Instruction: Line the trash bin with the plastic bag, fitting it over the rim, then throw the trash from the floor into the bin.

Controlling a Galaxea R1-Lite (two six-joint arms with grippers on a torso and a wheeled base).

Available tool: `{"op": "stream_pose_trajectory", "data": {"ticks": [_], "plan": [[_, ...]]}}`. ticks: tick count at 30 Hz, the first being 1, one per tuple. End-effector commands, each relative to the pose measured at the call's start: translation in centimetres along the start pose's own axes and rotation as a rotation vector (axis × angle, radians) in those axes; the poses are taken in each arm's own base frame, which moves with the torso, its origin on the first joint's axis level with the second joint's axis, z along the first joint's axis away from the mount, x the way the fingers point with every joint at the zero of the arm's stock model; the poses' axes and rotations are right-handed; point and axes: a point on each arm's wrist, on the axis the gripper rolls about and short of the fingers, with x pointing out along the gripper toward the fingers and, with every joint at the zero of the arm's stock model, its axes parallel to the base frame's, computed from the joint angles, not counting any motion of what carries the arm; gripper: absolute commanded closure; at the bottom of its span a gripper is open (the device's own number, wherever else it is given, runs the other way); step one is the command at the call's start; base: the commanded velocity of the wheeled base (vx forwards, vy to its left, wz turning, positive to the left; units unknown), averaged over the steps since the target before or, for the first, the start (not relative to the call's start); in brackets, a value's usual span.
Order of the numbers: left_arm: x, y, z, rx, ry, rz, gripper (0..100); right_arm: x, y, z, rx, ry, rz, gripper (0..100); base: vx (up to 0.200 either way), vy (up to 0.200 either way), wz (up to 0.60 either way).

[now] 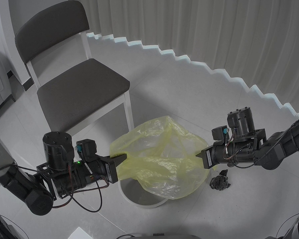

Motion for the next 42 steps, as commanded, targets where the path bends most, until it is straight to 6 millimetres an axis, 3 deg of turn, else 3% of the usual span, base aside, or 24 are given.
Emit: {"op": "stream_pose_trajectory", "data": {"ticks": [1, 6, 13, 21, 37, 42], "plan": [[1.7, 1.9, -3.6, -0.030, 0.101, 0.021, 100, 1.6, -0.4, -0.8, 0.007, 0.043, 0.003, 100, 0.000, 0.000, 0.00], [2.4, 4.3, -5.3, -0.044, 0.063, 0.069, 100, 3.1, -0.5, -1.5, 0.011, 0.081, 0.033, 100, 0.000, 0.000, 0.00], [1.5, 4.5, -7.5, -0.056, 0.106, 0.074, 100, 5.3, -0.2, -2.3, 0.005, 0.117, 0.046, 100, 0.000, 0.000, 0.00], [2.4, 6.3, -9.6, -0.080, 0.132, 0.100, 100, 8.4, -0.1, -3.0, 0.001, 0.151, 0.051, 100, 0.000, 0.000, 0.00], [5.0, 8.2, -11.3, -0.092, 0.151, 0.121, 100, 13.3, -0.7, -4.5, 0.008, 0.190, 0.041, 100, 0.000, 0.000, 0.00], [4.4, 8.0, -11.7, -0.095, 0.183, 0.112, 100, 13.4, -0.8, -5.1, 0.008, 0.214, 0.036, 100, 0.000, 0.000, 0.00]]}}
